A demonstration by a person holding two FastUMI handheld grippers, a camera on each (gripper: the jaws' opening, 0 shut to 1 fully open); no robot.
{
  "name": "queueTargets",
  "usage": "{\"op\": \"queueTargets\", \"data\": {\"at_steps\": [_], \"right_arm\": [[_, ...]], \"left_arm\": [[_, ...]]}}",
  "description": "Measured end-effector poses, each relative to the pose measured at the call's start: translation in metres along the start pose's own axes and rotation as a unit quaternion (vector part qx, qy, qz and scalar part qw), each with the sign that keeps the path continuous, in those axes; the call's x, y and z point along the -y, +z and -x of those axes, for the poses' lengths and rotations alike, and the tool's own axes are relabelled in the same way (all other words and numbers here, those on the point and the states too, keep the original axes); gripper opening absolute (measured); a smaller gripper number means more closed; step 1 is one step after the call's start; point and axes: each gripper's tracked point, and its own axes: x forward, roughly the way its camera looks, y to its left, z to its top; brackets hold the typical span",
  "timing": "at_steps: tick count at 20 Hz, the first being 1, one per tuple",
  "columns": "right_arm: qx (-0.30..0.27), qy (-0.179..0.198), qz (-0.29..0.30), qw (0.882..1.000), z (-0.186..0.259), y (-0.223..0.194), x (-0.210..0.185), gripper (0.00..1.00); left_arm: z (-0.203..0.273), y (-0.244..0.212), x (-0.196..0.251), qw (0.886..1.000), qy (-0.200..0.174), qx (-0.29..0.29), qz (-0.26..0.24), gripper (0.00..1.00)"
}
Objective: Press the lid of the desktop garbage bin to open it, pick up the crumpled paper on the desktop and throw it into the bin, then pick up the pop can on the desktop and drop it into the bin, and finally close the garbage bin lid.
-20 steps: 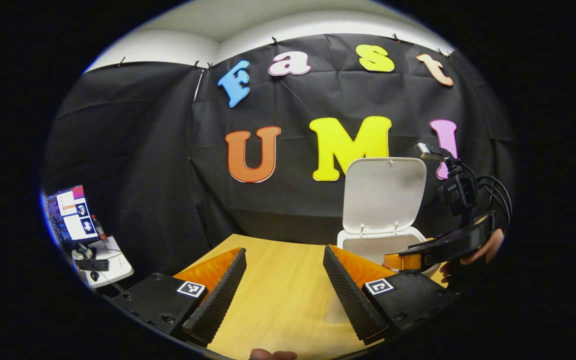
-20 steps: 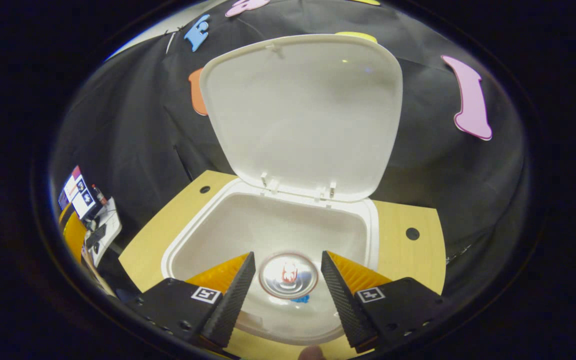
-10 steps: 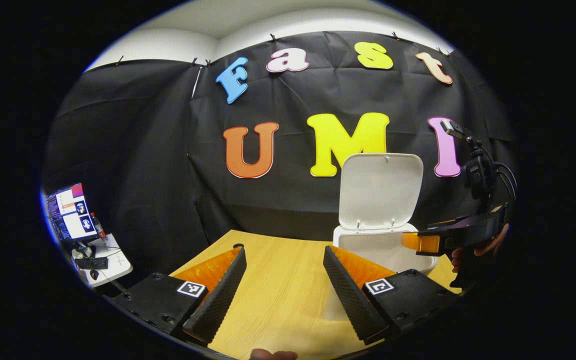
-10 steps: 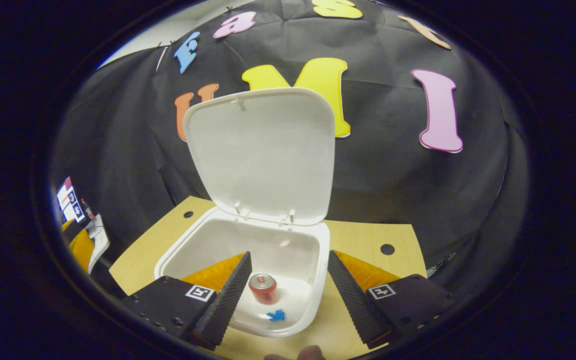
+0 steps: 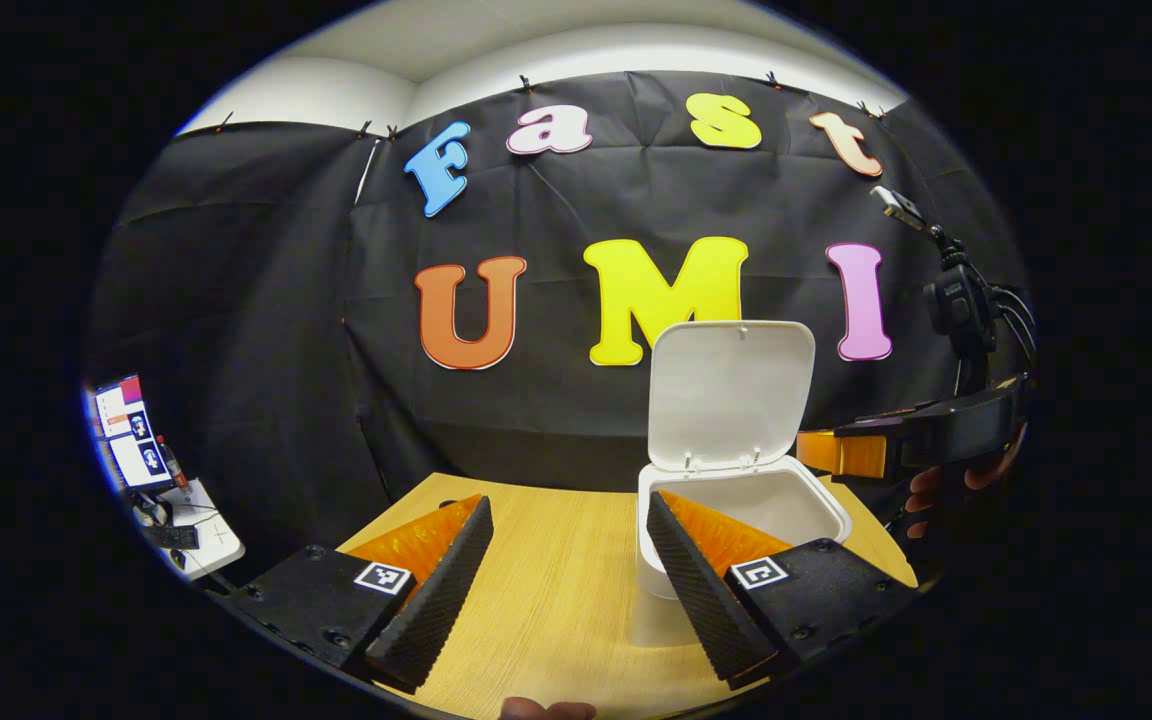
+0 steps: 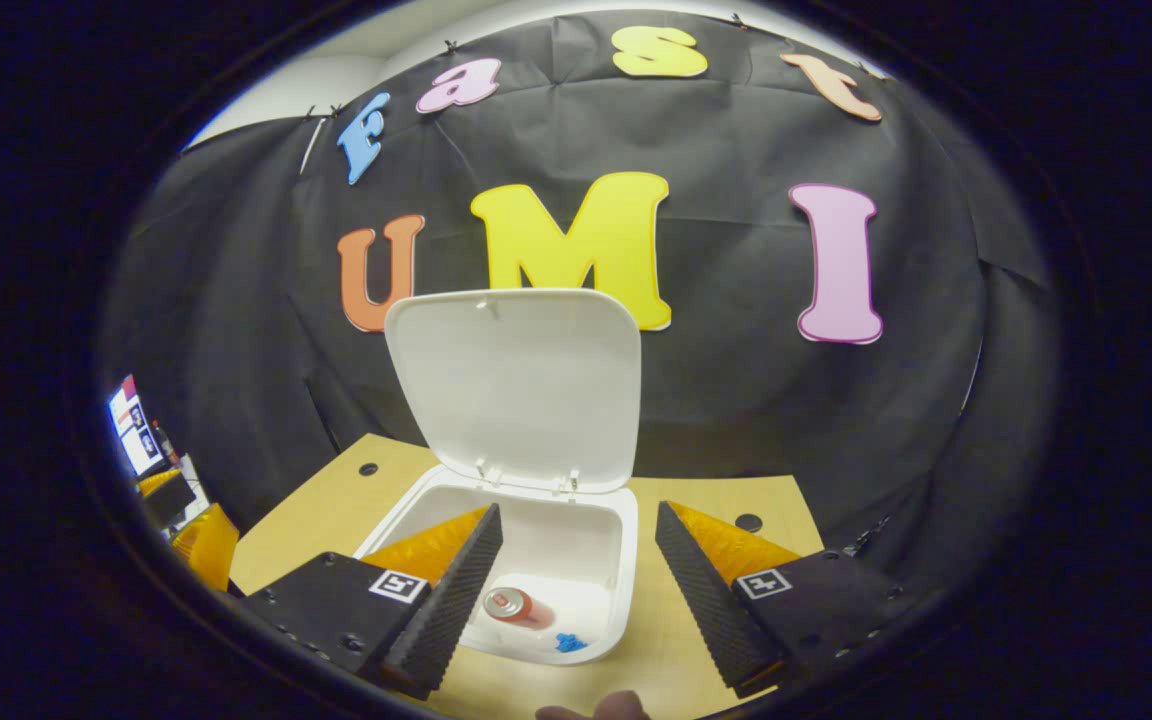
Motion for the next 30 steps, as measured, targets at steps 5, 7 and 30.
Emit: {"op": "queueTargets", "data": {"at_steps": [5, 7, 30], "right_arm": [[0.036, -0.027, -0.003, 0.999, 0.024, 0.038, -0.007, 0.96], [0.060, -0.031, 0.004, 0.998, 0.029, 0.062, -0.017, 0.96], [0.083, -0.044, -0.011, 0.996, -0.067, 0.146, -0.058, 0.94]], "left_arm": [[0.003, 0.011, -0.020, 1.000, -0.016, 0.016, 0.010, 1.00], [0.003, 0.017, -0.027, 0.999, -0.020, 0.024, 0.019, 1.00], [0.028, 0.034, -0.097, 0.997, 0.059, 0.048, 0.023, 1.00]]}}
